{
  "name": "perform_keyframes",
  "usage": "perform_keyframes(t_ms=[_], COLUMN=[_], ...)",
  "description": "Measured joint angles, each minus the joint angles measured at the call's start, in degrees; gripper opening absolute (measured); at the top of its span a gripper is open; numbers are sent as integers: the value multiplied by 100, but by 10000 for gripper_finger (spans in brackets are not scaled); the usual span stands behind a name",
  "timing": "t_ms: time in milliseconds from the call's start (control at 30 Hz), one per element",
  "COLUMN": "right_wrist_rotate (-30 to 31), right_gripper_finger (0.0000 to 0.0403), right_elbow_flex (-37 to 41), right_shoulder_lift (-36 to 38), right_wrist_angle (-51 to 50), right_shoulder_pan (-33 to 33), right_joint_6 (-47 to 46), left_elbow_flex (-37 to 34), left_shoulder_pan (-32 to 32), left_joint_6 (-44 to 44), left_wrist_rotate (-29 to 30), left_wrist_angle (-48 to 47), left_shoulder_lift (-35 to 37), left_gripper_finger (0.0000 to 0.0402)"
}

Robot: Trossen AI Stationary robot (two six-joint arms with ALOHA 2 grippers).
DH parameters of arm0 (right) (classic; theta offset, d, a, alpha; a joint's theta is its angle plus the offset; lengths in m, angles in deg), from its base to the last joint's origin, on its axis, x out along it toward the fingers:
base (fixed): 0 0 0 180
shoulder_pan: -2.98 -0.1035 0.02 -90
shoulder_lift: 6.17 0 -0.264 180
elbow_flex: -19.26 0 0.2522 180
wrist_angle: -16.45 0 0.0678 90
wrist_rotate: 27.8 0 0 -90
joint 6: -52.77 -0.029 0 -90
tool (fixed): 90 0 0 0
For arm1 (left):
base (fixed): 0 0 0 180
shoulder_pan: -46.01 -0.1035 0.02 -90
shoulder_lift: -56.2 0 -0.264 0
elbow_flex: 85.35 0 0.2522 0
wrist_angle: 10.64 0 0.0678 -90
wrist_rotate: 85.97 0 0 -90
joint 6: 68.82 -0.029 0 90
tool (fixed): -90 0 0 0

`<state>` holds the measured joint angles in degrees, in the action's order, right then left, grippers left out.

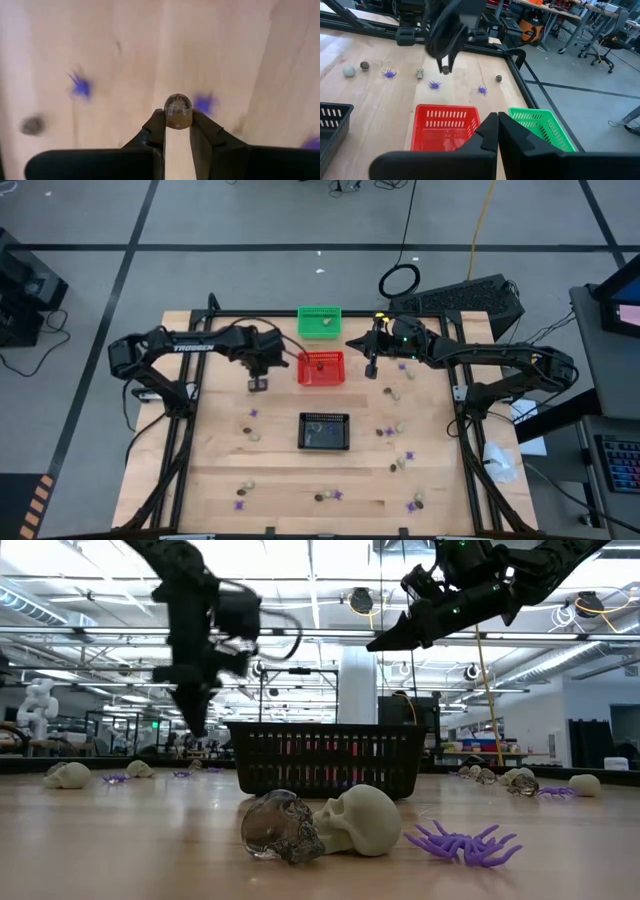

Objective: Sort Halloween decoration
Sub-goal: Put the black skull toy into the red basket

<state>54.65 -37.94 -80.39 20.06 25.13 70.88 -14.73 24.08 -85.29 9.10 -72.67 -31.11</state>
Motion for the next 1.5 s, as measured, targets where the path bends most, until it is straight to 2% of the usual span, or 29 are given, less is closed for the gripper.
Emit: perform_keyframes(t_ms=[67,233,367,667,1033,1233,1300,1500], right_wrist_rotate=[7,22,23,24,22,24,22,23], right_gripper_finger=[0,0,0,0,0,0,0,0], right_elbow_flex=[0,0,0,0,0,0,0,0], right_shoulder_lift=[0,0,0,0,0,0,0,0], right_wrist_angle=[0,-2,-3,15,15,-4,-4,-6], right_shoulder_pan=[0,0,0,0,0,0,0,0], right_joint_6=[0,-1,-2,-36,-46,-46,-46,-46], left_elbow_flex=[319,785,856,875,1590,1688,1698,1733], left_shoulder_pan=[93,256,291,284,278,280,280,280], left_joint_6=[115,403,513,521,510,509,522,525], left_wrist_rotate=[-13,-34,-233,-702,-815,-837,-823,-783], left_wrist_angle=[84,1011,1580,2485,2300,2250,2269,2170], left_shoulder_lift=[5,-4,-209,-1196,-2089,-2312,-2310,-2310], left_gripper_finger=[44,44,44,44,44,45,61,160])
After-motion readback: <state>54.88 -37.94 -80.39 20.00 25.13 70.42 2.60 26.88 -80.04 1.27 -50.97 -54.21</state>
